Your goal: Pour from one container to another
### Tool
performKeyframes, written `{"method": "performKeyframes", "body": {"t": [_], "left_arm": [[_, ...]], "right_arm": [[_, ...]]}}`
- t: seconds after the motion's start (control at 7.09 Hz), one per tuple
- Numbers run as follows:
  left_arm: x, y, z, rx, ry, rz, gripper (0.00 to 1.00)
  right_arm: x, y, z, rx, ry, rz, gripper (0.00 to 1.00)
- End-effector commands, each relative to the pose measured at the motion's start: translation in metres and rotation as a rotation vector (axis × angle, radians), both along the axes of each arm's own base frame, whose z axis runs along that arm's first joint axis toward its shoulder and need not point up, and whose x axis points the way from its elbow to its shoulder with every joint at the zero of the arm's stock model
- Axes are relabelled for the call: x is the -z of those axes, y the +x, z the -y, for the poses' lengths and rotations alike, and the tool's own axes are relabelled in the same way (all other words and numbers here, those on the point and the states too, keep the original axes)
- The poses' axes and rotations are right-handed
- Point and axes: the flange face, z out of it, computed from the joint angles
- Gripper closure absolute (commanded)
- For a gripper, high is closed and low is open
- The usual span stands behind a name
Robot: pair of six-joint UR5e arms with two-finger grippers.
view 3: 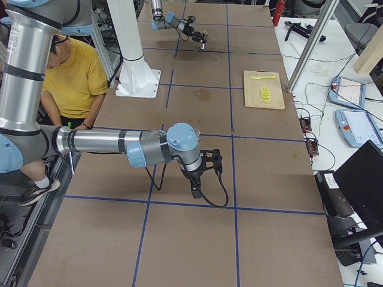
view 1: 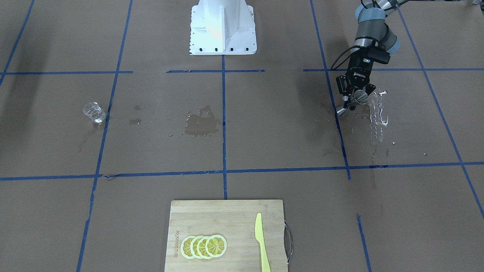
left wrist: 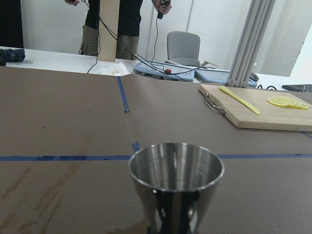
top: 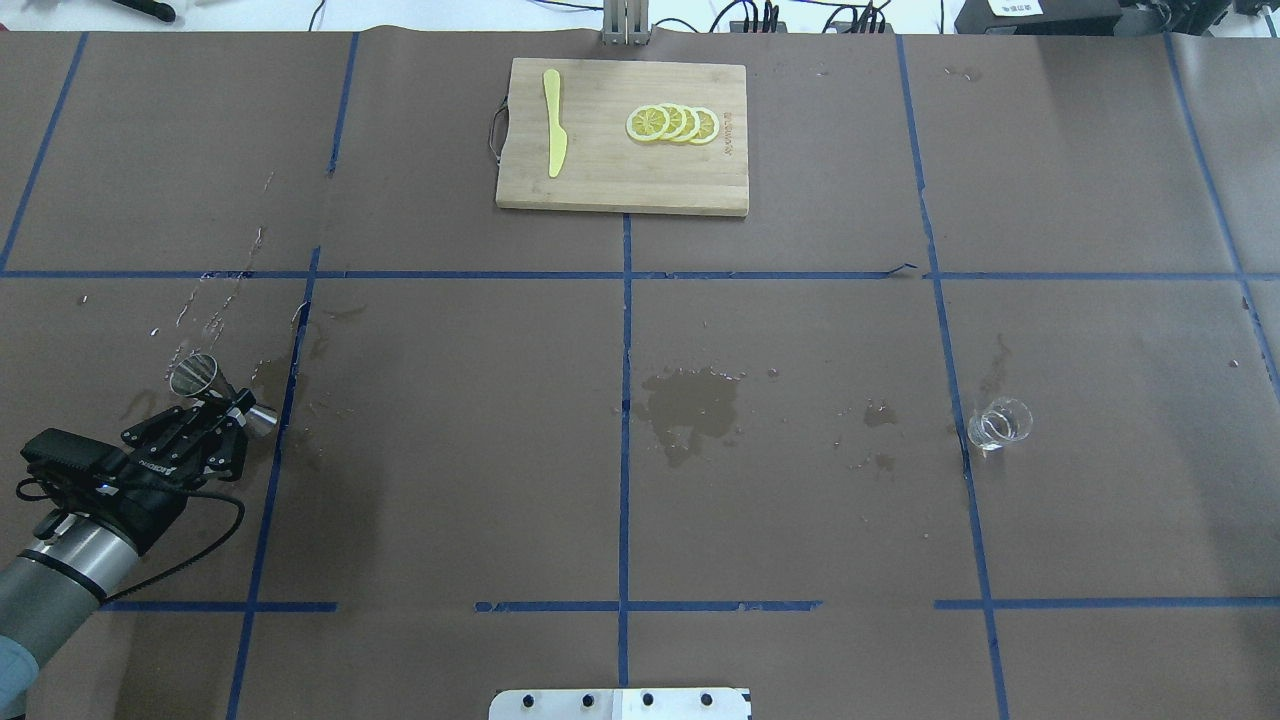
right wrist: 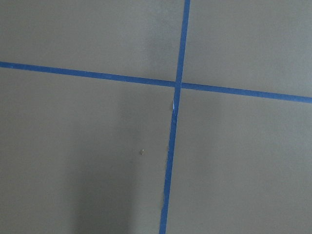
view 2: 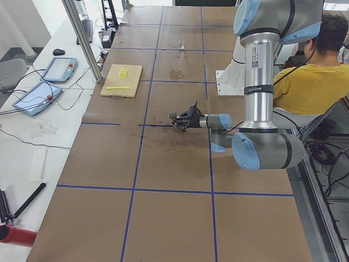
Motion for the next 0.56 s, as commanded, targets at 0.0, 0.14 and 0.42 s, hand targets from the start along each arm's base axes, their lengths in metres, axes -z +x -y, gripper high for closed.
{"method": "performKeyframes", "body": {"t": [0.0, 0.14, 0.42], "left_arm": [[0.011, -0.017, -0.004, -0.014, 0.154, 0.018, 1.00], [0.018, -0.012, -0.007, -0.076, 0.180, 0.016, 1.00], [0.038, -0.004, 0.006, -0.213, 0.342, 0.131, 1.00]], "right_arm": [[0.000, 0.001, 0.000, -0.001, -0.001, 0.001, 0.00], [-0.002, 0.001, -0.001, -0.003, -0.004, 0.001, 0.00], [-0.004, 0.002, -0.002, -0.005, -0.009, 0.001, 0.00]]}}
